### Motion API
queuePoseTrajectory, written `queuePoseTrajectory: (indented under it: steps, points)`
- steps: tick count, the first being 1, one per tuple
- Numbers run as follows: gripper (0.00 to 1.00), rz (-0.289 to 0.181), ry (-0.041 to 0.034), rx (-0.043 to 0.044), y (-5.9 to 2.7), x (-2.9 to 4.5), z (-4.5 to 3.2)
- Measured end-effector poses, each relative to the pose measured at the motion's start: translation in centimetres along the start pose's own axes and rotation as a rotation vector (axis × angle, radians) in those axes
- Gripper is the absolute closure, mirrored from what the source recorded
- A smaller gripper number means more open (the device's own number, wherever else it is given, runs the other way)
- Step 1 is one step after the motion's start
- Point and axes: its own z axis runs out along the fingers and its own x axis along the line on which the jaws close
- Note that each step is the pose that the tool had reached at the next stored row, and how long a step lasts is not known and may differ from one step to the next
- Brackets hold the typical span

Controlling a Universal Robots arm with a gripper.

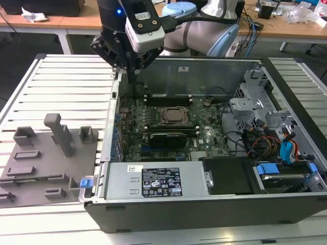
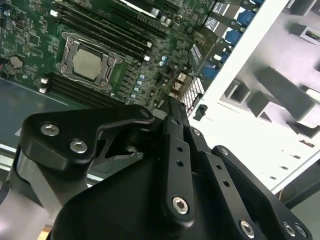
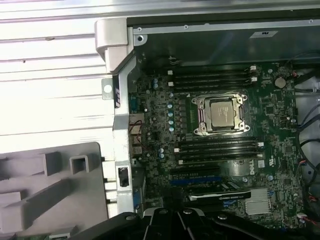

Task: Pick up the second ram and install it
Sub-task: 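Reach for the second ram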

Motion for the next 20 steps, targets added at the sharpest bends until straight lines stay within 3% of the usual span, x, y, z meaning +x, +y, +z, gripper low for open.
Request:
queuePoseTrajectory:
  steps: [11,20]
  points:
    - [0.89,0.000,0.0001,0.0001,-0.07,1.01,-0.04]
    - [0.89,0.000,0.0001,-0.0001,-0.20,2.69,-0.07]
